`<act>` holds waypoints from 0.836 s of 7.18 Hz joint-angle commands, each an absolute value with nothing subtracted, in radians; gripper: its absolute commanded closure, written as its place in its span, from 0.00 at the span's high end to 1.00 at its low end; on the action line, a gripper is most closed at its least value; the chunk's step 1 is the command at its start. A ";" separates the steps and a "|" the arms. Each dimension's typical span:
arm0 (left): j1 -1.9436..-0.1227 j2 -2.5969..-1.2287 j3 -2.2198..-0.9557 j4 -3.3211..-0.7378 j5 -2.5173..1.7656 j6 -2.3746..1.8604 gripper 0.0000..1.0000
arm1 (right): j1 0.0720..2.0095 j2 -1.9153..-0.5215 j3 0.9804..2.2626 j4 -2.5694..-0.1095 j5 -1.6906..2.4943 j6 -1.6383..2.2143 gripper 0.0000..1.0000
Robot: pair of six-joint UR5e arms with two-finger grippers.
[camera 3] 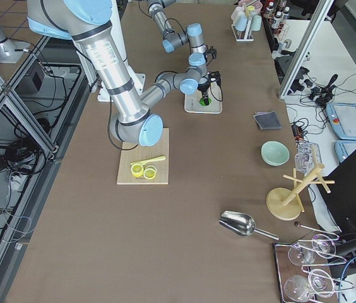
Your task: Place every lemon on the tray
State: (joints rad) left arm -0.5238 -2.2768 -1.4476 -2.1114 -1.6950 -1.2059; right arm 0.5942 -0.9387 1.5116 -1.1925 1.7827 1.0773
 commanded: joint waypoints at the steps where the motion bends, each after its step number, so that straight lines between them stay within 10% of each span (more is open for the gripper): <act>1: -0.552 -2.238 -1.505 -2.111 -1.674 -1.203 0.98 | 0.700 -0.933 1.528 -1.201 1.846 1.059 1.00; 6: -0.814 -1.937 -1.686 -2.155 -1.758 -0.916 0.98 | 1.004 -1.184 1.644 -1.189 2.060 0.852 1.00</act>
State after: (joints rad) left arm -0.7664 -2.0112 -1.6636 -2.1302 -1.7437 -0.9250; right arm 0.9479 -1.1336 1.6379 -1.1867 2.0426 0.8957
